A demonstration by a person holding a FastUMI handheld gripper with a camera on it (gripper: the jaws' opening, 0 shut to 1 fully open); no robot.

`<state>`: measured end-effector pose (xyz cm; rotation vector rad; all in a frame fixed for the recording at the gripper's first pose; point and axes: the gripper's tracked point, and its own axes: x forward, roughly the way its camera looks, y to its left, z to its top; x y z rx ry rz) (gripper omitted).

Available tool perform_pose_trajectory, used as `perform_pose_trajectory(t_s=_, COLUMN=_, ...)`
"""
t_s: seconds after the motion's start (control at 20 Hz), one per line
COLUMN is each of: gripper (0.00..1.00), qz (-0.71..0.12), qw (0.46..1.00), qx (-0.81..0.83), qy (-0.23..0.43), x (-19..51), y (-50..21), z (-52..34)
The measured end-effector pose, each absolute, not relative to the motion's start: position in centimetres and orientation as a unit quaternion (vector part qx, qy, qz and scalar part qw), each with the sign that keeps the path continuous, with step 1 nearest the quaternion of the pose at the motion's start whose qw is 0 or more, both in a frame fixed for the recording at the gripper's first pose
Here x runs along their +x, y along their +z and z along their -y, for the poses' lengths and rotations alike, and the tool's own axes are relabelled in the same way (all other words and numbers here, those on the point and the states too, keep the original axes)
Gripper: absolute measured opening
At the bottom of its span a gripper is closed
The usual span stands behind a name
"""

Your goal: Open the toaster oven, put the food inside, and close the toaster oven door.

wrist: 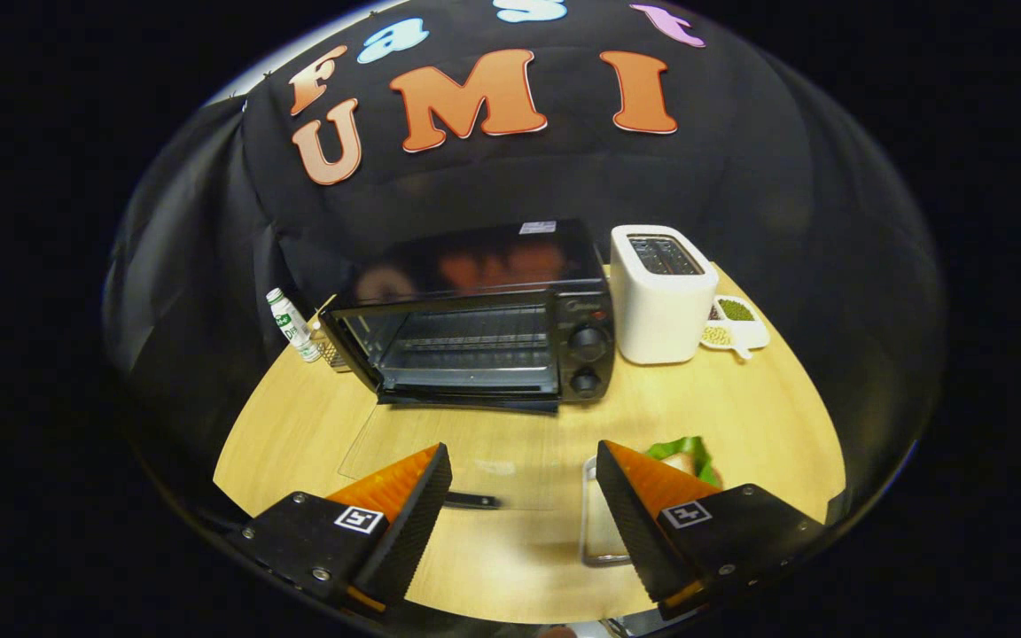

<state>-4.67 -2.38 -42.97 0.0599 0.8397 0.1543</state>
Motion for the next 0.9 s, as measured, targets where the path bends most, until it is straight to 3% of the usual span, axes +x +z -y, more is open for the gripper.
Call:
perform_pose_trajectory(t_s=0.3, gripper=0.98, qz=-0.469, qw=0.874, qx=0.037, qy=0.118, x=-4.5, y=-43.1, z=9.4)
perform_pose_trajectory(t_s=0.9, gripper=0.98, qz=-0.651, qw=0.716, qx=0.185, qy=0.172, x=-8.8, y=-51.5, z=12.3)
